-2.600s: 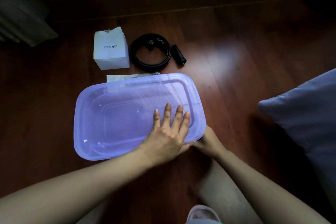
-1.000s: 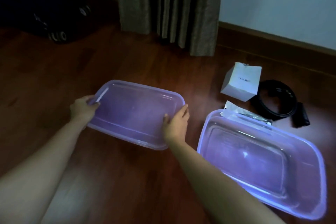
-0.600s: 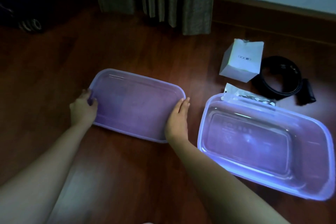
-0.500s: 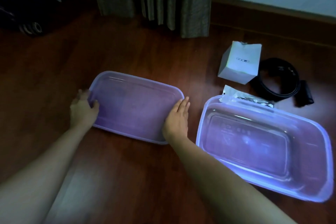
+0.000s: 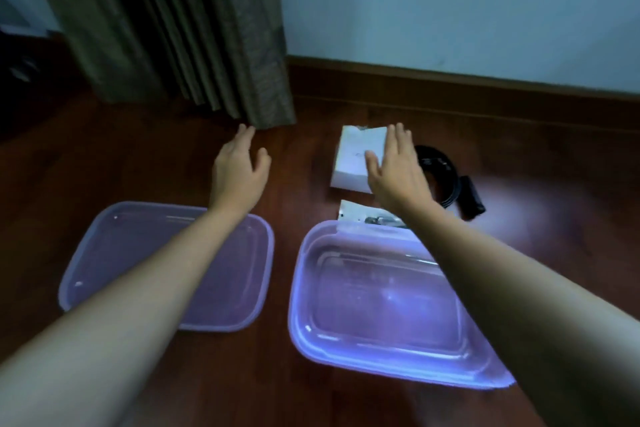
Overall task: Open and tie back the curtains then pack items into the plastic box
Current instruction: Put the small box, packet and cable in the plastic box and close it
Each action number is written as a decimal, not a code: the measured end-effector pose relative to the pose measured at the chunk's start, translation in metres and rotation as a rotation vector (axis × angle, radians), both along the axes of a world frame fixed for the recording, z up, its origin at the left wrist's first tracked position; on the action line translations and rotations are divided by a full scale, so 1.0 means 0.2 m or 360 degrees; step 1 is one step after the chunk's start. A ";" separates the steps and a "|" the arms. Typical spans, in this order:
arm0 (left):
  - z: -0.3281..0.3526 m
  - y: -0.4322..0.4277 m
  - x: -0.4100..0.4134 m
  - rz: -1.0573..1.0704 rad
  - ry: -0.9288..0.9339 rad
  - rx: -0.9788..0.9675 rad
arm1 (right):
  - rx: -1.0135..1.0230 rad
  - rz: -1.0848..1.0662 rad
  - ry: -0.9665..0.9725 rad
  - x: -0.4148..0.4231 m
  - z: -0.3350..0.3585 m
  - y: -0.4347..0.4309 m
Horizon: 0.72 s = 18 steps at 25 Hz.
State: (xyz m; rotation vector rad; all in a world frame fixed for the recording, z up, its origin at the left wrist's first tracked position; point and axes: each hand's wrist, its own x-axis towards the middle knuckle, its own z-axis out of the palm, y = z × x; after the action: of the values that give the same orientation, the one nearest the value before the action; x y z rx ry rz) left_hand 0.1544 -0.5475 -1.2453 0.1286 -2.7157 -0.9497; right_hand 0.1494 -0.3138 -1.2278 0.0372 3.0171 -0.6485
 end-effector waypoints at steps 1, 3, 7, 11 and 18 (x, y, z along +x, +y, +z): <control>0.02 0.10 -0.03 -0.0036 0.0011 0.0024 | 0.0034 -0.0045 -0.0017 0.02 0.00 0.15; 0.02 0.27 -0.06 -0.0108 -0.0032 0.0021 | 0.0094 -0.0038 -0.0065 0.08 -0.02 0.40; -0.05 0.53 -0.15 -0.0280 -0.0346 -0.0181 | 0.0239 0.0141 -0.0159 0.34 -0.09 0.72; -0.13 0.75 -0.25 -0.0252 -0.0586 -0.0397 | 0.0306 0.0196 -0.0175 0.47 -0.22 0.74; -0.24 0.87 -0.28 -0.0112 -0.0671 -0.0397 | 0.0419 0.0189 -0.0086 0.49 -0.39 0.71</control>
State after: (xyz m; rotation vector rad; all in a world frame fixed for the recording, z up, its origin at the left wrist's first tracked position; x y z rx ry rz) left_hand 0.0980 -0.3741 -1.2935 0.2065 -3.2193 -0.6496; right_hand 0.2474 -0.1716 -1.3062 -0.1106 3.0013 -0.2343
